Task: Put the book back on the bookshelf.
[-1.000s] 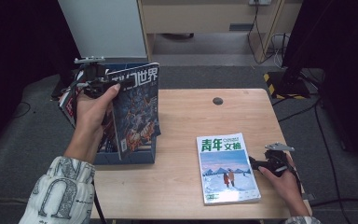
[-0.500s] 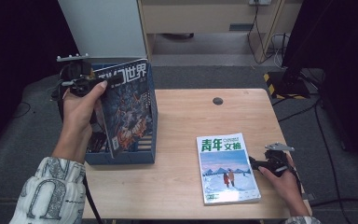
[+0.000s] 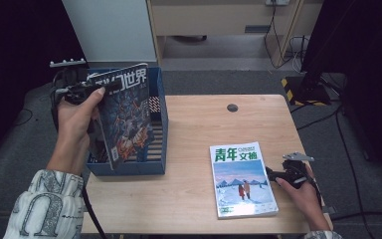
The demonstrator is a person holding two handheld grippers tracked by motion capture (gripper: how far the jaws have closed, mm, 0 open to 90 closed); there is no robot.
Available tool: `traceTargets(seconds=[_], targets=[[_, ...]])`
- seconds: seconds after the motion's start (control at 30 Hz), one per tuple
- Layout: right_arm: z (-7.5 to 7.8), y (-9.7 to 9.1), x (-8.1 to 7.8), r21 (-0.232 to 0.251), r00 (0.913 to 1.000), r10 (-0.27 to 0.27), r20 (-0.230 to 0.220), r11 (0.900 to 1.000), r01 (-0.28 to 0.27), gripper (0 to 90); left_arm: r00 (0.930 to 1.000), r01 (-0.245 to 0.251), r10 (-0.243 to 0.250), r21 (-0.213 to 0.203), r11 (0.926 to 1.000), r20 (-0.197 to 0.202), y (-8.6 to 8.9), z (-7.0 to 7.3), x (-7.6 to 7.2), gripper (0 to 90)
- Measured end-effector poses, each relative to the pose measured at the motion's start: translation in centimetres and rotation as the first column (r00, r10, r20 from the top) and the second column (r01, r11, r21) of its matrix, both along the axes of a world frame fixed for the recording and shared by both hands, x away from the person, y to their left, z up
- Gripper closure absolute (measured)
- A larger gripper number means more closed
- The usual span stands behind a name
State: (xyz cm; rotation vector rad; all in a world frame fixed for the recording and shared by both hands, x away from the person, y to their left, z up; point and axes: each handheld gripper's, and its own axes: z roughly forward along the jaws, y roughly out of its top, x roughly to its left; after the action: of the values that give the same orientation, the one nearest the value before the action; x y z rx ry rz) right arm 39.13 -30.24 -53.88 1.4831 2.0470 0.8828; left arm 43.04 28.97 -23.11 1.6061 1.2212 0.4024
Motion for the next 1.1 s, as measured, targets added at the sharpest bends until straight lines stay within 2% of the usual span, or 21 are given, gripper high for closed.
traceTargets(seconds=[1.1], targets=[[0.0, 0.0, 0.0, 0.003, 1.0, -0.002, -0.003, 1.0, 0.002, 9.4, 0.9987, -0.051, 0.051, 0.01, 0.9987, -0.003, 1.8, -0.2, -0.3, 82.2]])
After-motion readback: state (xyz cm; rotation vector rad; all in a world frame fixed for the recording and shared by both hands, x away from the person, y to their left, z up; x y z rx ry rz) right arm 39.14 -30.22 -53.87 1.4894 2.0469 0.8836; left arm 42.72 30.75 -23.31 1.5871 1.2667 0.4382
